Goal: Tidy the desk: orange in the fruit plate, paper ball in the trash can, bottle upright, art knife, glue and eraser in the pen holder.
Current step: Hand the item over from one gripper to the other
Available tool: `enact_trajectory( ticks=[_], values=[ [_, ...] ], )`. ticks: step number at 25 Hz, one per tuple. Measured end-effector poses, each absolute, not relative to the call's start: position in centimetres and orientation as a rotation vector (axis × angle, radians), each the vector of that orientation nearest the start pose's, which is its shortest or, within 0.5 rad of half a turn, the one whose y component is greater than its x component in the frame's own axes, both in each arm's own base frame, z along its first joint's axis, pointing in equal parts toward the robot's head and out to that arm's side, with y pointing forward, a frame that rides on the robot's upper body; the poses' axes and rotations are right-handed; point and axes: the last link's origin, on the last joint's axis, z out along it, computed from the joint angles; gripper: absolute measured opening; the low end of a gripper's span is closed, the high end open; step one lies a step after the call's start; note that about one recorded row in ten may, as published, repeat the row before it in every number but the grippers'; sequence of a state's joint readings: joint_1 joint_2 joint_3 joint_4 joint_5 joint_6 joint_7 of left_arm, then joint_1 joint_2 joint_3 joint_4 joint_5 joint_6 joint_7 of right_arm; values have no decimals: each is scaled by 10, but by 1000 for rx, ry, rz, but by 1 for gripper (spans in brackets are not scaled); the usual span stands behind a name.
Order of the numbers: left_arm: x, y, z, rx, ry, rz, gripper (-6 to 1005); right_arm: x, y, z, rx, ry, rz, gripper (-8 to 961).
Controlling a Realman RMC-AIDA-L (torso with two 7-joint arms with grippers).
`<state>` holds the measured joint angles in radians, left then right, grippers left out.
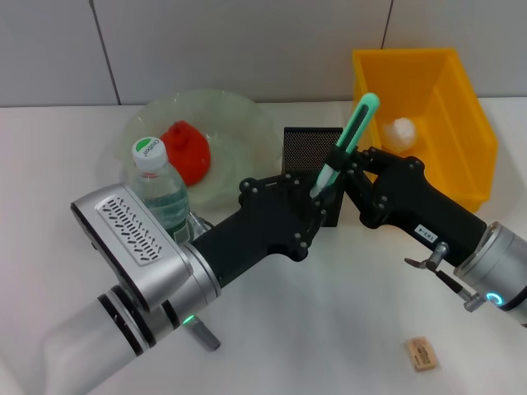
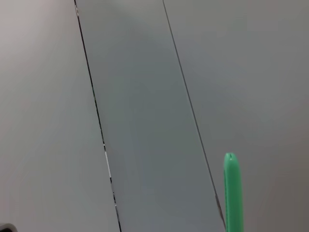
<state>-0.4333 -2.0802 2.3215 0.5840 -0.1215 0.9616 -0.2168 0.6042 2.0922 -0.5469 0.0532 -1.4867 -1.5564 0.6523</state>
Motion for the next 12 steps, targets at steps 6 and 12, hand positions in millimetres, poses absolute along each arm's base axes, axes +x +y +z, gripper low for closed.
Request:
enact_trajectory(
  ticks=[6,12],
  values=[
    [-190,308,-116,-2292,-147,-913,272,234,311,-57,-2192,490,1283,101],
    [-193,310,-116,-2288,-177,-894,379,234,311,-56,-2186,498,1289,100]
  ],
)
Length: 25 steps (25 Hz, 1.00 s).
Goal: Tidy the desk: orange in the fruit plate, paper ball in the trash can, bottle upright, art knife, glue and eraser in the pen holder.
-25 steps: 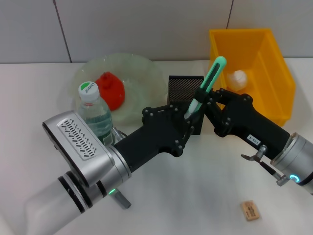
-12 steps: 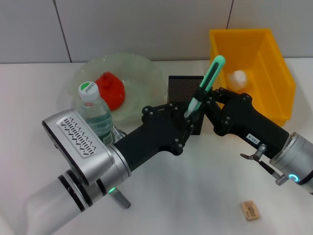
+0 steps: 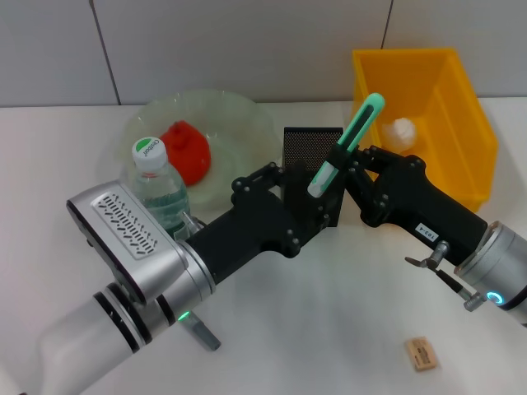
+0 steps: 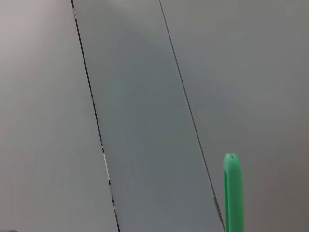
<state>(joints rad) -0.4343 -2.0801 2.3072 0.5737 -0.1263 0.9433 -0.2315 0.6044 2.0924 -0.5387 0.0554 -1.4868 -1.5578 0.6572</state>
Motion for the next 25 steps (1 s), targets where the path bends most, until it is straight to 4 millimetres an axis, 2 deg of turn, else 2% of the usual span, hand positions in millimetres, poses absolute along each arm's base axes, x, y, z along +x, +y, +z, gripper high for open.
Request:
enact_trajectory(
  ticks=[5,10,15,18,19,25],
  values=[
    [-195,312,-115,-2283,-203,-896,512,234,311,-56,-2186,497,1290,96],
    [-195,313,-114,-2282,-206,-893,726,234,311,-56,-2187,500,1291,93],
    [-198,310,-112,-2283,-247,-927,810,234,310,-48,-2141,483,1337,93],
    [-203,302,-108,-2288,-269,-984,811,239,309,-30,-2090,414,1371,93],
    [-206,298,-106,-2299,-273,-1008,811,239,309,-30,-2090,414,1371,93],
    [-216,280,-106,-2397,-293,-1064,810,247,312,2,-2052,185,1296,93]
  ],
)
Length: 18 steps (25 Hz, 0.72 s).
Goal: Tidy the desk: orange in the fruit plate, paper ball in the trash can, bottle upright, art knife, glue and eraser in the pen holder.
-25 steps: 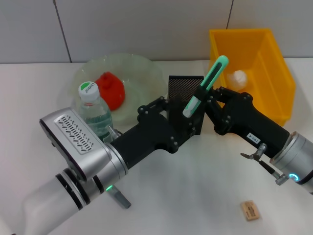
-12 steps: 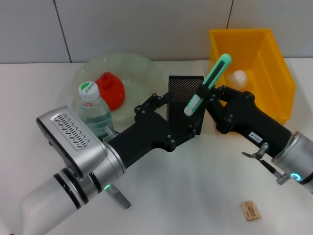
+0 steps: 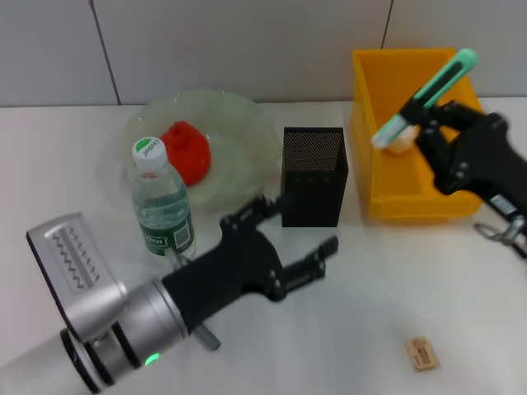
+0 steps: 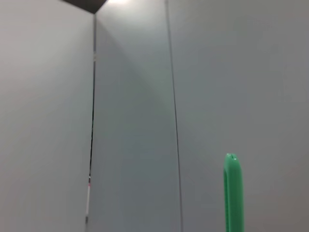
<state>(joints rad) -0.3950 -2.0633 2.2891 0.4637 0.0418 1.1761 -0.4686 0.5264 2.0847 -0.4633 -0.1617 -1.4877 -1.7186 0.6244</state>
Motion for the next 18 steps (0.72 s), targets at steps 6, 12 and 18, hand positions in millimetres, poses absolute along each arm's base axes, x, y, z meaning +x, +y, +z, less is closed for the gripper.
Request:
enact_trajectory(
  ticks=[6,12,18],
  values=[
    [-226,266,-107,-2419,-343,-1065,811,254,321,44,-1976,-135,1107,92],
    [-234,264,-104,-2419,-354,-1046,810,254,329,58,-1907,-337,934,92],
    [-242,267,-101,-2397,-358,-1012,811,245,343,62,-1747,-684,667,92]
  ],
)
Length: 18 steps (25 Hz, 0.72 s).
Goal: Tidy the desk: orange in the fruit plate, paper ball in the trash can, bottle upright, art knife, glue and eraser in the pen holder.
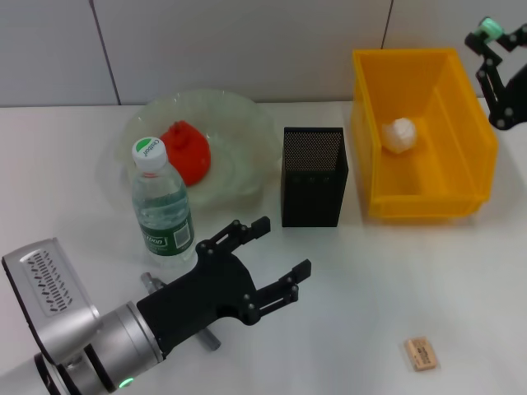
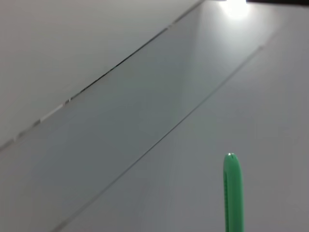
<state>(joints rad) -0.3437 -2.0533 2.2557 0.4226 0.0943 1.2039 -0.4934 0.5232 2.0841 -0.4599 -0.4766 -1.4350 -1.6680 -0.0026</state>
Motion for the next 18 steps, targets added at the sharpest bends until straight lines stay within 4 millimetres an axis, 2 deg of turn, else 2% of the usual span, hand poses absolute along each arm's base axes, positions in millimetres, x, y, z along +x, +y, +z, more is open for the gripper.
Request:
enact_trajectory(
  ticks=[1,5,7,9,10,11,14,15,18],
  values=[
    [-242,267,-101,-2397,-358,-1012,811,245,343,62,-1747,-684,667,92],
    [-246,268,-102,-2374,-313,-970,811,239,346,58,-1607,-903,490,92],
    [-247,268,-102,-2371,-301,-960,810,238,350,47,-1502,-1043,336,93],
    [-249,268,-102,-2359,-274,-939,810,238,352,43,-1469,-1085,281,93],
    [-250,267,-102,-2351,-260,-930,810,237,355,37,-1400,-1170,176,93],
    [-250,267,-102,-2351,-260,-930,811,237,355,37,-1400,-1170,176,93],
    [-251,267,-103,-2347,-252,-917,811,236,358,30,-1296,-1288,33,93],
    [-252,268,-103,-2343,-257,-912,811,235,359,23,-1223,-1365,-66,93],
    [-253,268,-102,-2334,-258,-904,810,232,361,14,-1133,-1452,-167,93]
  ],
)
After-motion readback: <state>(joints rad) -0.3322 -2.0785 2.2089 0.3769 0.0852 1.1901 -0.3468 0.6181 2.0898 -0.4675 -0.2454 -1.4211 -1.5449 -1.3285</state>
